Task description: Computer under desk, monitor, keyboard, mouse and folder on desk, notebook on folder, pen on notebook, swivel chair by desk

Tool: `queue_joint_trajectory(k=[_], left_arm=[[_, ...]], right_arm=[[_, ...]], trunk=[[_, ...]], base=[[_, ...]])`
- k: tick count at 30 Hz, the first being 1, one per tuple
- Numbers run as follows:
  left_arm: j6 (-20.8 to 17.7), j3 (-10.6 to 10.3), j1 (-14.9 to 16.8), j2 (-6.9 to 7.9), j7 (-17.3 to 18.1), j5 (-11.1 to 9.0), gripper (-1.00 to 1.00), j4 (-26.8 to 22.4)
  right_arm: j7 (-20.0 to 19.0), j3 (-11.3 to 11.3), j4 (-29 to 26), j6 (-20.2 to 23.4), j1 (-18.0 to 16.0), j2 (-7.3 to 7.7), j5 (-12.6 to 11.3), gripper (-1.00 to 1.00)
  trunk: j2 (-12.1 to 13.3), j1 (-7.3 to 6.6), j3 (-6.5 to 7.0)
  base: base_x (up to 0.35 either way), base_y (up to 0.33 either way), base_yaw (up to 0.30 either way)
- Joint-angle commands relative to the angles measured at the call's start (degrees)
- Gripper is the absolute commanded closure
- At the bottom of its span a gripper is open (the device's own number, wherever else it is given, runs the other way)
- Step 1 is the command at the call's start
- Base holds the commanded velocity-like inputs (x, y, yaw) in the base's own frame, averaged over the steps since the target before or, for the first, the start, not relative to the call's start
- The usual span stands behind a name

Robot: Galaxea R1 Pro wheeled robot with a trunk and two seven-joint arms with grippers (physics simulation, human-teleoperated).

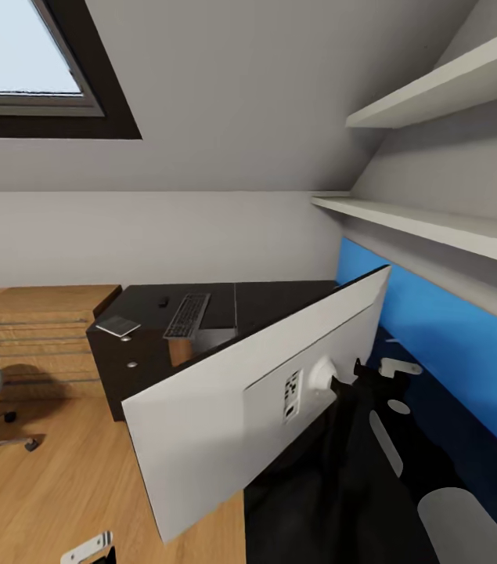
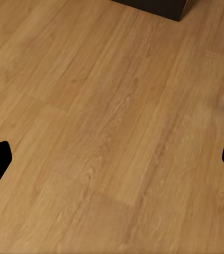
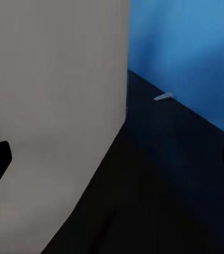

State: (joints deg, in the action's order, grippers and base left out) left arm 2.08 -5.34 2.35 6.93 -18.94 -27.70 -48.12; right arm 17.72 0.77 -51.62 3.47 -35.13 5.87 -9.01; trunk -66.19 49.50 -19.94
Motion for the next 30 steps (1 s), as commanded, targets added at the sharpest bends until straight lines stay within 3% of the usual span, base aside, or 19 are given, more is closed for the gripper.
queue_joint_trajectory(k=[1, 24, 30], left_arm=[[0.22, -0.39, 0.06, 0.1, -0.48, -0.59, -1.0, 0.04], [0.34, -0.38, 0.04, 0.08, -0.45, -0.6, -1.0, 0.98], [0.32, 0.87, 0.04, -0.08, -0.41, -0.54, -1.0, 1.19]], right_arm=[[0.21, 0.11, -0.12, 0.31, -0.03, 0.02, -0.25, -1.0], [0.21, 0.11, -0.15, 0.31, -0.03, 0.02, -0.22, -1.0], [0.21, 0.11, -0.15, 0.31, -0.03, 0.02, -0.22, -1.0]], trunk=[[-0.05, 0.01, -0.07], [-0.05, 0.01, -0.07], [-0.05, 0.01, -0.07]], base=[[0.025, 0.047, 0.0], [0.083, 0.004, 0.0], [0.052, 0.0, 0.0]])
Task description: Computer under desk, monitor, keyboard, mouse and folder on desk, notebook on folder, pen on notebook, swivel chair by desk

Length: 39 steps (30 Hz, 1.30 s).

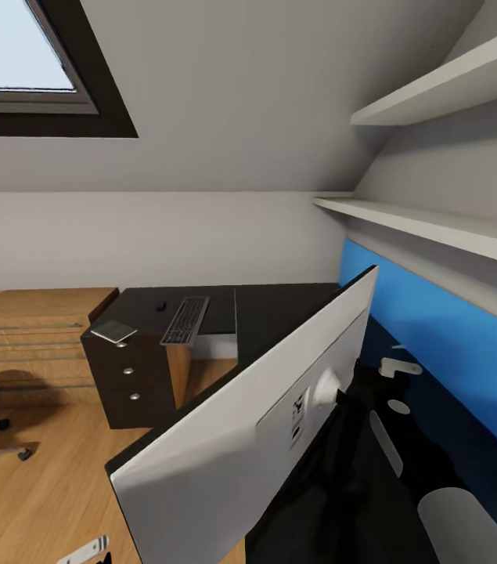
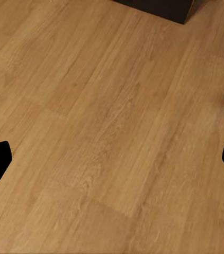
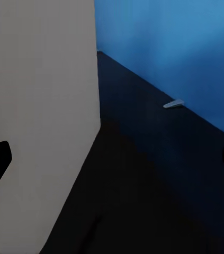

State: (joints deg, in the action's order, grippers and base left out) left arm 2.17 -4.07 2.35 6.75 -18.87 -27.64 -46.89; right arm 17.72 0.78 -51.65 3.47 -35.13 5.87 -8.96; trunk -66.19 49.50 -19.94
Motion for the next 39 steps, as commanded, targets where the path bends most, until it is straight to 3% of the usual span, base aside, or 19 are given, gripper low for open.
queue_joint_trajectory(k=[1, 39], left_arm=[[0.22, -0.25, 0.03, 0.07, -0.48, -0.58, -1.0, -0.04], [0.21, -0.32, 0.08, -0.07, -0.46, -0.61, -1.0, 2.31]], right_arm=[[0.21, 0.1, -0.11, 0.3, -0.02, 0.02, -0.26, -1.0], [0.21, 0.27, -0.08, 0.3, -0.02, -0.06, -0.26, -1.0]], trunk=[[-0.04, 0.01, -0.07], [-0.04, 0.01, -0.07]], base=[[0.002, 0.0, 0.0], [-0.321, 0.0, 0.0]])
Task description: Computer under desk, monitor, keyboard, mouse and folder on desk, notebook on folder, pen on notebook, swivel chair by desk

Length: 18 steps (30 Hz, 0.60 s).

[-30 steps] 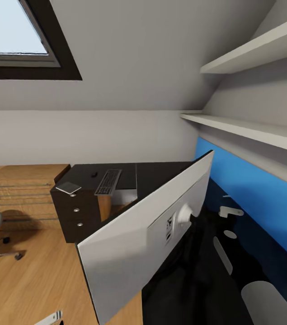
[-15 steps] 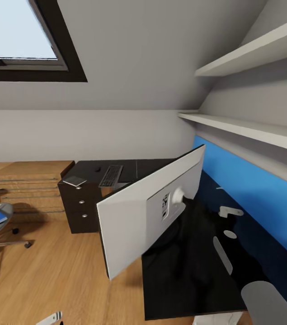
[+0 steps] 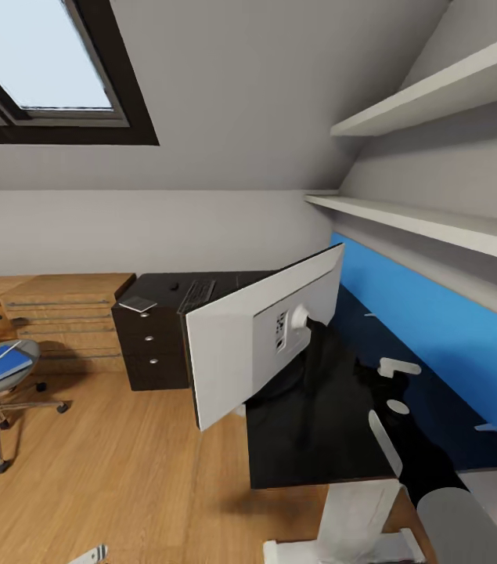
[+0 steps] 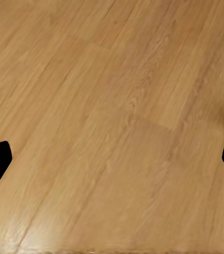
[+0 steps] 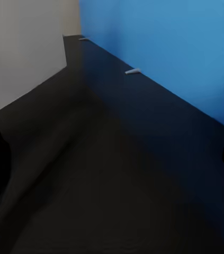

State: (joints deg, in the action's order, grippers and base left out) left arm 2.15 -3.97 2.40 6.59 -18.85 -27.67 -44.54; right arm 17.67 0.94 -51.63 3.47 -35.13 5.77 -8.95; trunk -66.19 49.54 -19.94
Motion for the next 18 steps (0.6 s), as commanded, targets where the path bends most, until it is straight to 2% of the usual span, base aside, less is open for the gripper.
queue_joint_trajectory(k=[1, 12, 18], left_arm=[[0.22, -0.42, 0.04, 0.09, -0.49, -0.6, -1.0, -0.02], [0.22, -0.42, 0.02, 0.05, -0.49, -0.56, -1.0, 0.06], [0.26, -0.42, 0.02, 0.01, -0.49, -0.55, -1.0, 0.06]], right_arm=[[0.26, 0.1, -0.11, 0.31, -0.02, 0.03, -0.27, -1.0], [0.27, 0.29, 0.49, 0.31, -0.02, -0.29, -0.21, -1.0], [0.26, 0.43, 1.06, 0.31, -0.02, -0.94, -0.25, -1.0]], trunk=[[-0.05, -0.03, -0.07], [-0.05, -0.03, -0.07], [-0.05, -0.03, -0.07]], base=[[-0.336, 0.0, 0.0], [-0.336, 0.0, 0.0], [-0.29, 0.017, 0.0]])
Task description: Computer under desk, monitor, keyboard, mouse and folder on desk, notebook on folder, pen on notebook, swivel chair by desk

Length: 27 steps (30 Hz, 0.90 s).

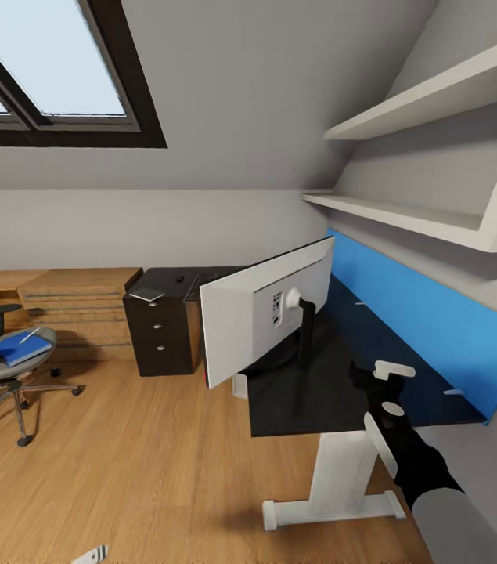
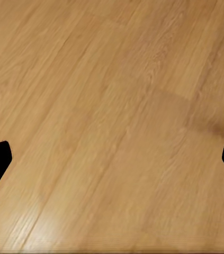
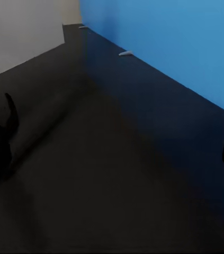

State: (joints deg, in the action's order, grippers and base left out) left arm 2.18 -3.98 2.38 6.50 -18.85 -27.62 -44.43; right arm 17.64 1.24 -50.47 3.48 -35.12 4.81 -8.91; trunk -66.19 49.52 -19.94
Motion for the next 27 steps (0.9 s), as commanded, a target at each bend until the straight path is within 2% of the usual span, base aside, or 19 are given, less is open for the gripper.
queue_joint_trajectory(k=[1, 8, 13, 18, 27], left_arm=[[0.25, -0.42, 0.01, 0.09, -0.48, -0.59, -1.0, -0.04], [0.35, -0.53, 0.04, 0.01, -0.41, -0.53, -1.0, -0.02], [0.37, -0.58, 0.04, -0.05, -0.4, -0.45, -1.0, 0.51], [0.41, -0.59, 0.03, -0.15, -0.4, -0.35, -1.0, 0.71], [0.41, -0.59, 0.03, -0.25, -0.4, -0.27, -1.0, 0.82]], right_arm=[[0.29, 0.35, 0.49, 0.29, -0.02, -0.57, -0.14, -1.0], [0.29, 2.55, 1.47, -0.67, -0.03, -2.41, 1.31, -1.0], [0.37, 3.76, 1.59, -0.9, -0.02, -3.4, 1.72, -1.0], [0.45, 3.84, 1.6, -1.11, 0.04, -3.69, 1.78, -1.0], [0.46, 3.95, 1.61, -3.22, 0.18, -3.78, 1.87, -1.0]], trunk=[[-0.05, -0.02, -0.07], [-0.05, -0.02, -0.07], [-0.05, -0.02, -0.07], [-0.05, -0.02, -0.07], [-0.05, -0.02, -0.07]], base=[[-0.097, 0.115, 0.0], [0.109, 0.196, 0.0], [0.158, 0.049, 0.0], [0.086, 0.009, 0.0], [0.226, 0.001, 0.0]])
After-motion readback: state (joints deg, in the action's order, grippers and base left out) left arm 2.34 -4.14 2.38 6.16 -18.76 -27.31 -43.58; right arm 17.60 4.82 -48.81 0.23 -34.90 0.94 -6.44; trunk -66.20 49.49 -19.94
